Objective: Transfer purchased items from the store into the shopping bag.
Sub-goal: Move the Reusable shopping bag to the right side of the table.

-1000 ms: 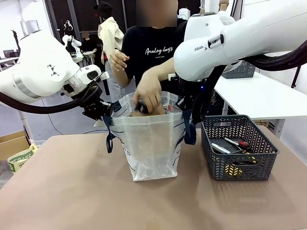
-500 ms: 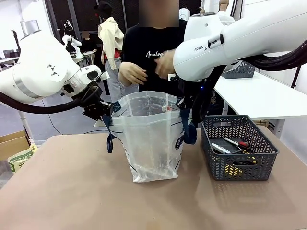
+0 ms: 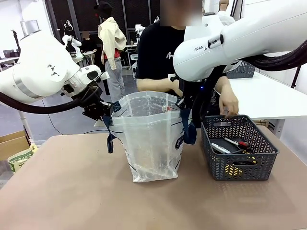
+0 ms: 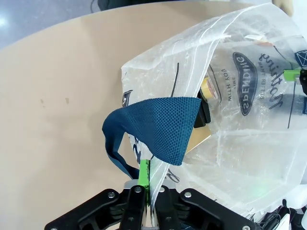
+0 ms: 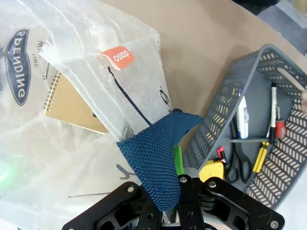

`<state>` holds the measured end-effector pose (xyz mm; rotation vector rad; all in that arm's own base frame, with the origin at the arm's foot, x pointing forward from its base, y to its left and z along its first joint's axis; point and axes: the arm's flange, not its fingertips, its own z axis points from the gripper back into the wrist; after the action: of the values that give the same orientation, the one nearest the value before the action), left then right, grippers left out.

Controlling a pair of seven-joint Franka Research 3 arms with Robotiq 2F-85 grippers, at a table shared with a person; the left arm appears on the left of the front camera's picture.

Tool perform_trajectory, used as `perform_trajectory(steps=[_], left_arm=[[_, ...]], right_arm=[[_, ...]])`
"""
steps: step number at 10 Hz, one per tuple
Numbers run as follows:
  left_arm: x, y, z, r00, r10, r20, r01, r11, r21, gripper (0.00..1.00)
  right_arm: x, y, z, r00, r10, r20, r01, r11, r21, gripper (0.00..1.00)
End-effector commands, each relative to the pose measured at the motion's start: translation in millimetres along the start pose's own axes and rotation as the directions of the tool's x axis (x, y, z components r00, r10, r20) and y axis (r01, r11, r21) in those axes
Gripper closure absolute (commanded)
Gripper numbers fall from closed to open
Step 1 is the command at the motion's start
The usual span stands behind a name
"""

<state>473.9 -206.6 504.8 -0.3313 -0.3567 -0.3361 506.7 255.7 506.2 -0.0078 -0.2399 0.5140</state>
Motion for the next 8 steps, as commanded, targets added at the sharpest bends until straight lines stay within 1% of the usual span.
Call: perform_trajectory(steps=[1,8], left_arm=[[-0.1,0.7,1.0,1.000,0.001,0.002,-0.001,1.000,0.001,1.00],[-0.1,0.7,1.0,1.000,0.001,0.002,-0.001,1.000,0.001,1.00]], right_arm=[[-0.5,-1.5,0.6,1.000,-0.002,0.001,0.002,1.000,-0.001,1.00],[-0.5,-1.5,0.6,1.000,-0.002,0.001,0.002,1.000,-0.001,1.00]])
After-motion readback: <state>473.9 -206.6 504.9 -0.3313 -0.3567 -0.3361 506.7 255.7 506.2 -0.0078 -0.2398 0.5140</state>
